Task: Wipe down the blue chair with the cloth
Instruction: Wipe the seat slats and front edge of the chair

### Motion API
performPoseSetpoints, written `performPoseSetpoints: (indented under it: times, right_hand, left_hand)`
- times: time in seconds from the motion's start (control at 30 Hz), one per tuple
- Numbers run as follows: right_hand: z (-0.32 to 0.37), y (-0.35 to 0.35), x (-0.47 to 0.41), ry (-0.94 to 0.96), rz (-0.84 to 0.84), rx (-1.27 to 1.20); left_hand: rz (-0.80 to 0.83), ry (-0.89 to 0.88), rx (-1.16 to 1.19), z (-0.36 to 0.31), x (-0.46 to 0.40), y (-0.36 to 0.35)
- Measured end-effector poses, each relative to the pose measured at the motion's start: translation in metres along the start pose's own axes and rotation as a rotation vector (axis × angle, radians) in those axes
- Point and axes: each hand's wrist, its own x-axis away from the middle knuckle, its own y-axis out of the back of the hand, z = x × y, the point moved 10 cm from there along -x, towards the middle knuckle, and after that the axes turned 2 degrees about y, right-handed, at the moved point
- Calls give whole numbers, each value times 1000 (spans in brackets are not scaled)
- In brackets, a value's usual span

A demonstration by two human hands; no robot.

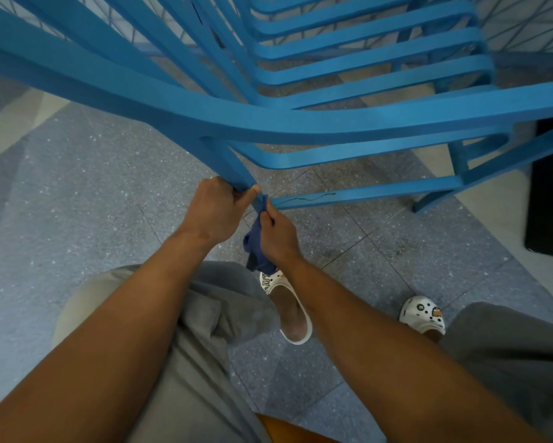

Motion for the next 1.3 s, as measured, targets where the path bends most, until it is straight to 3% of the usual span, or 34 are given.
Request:
performPoseSetpoints:
  times: [0.27, 0.47, 0.57, 0.83, 0.97, 1.1, 1.2, 1.3]
  right_hand:
    - [19, 7, 10, 97, -58, -86]
    - [0, 20, 12, 61, 127, 189]
    - [-19, 41, 22, 20, 168, 200]
    - [0, 170, 16, 196, -201, 308]
    - [6, 214, -3, 163, -366, 472]
    - [-8, 209, -17, 133, -350, 666]
    - [-12, 186, -18, 164, -304, 698]
    - [-5, 163, -19, 196, -265, 759]
  left_hand:
    - [9, 4, -6, 2, -2, -4]
    - [11, -6, -6, -1, -1, -4]
    - [8, 3, -5, 0, -1, -5]
    - [43, 99, 25, 15, -4, -19]
    - [102, 204, 37, 24, -1, -38]
    - [123, 192, -31, 27, -3, -40]
    - [257, 276, -239, 36, 7, -64]
    - [341, 247, -263, 28, 11, -90]
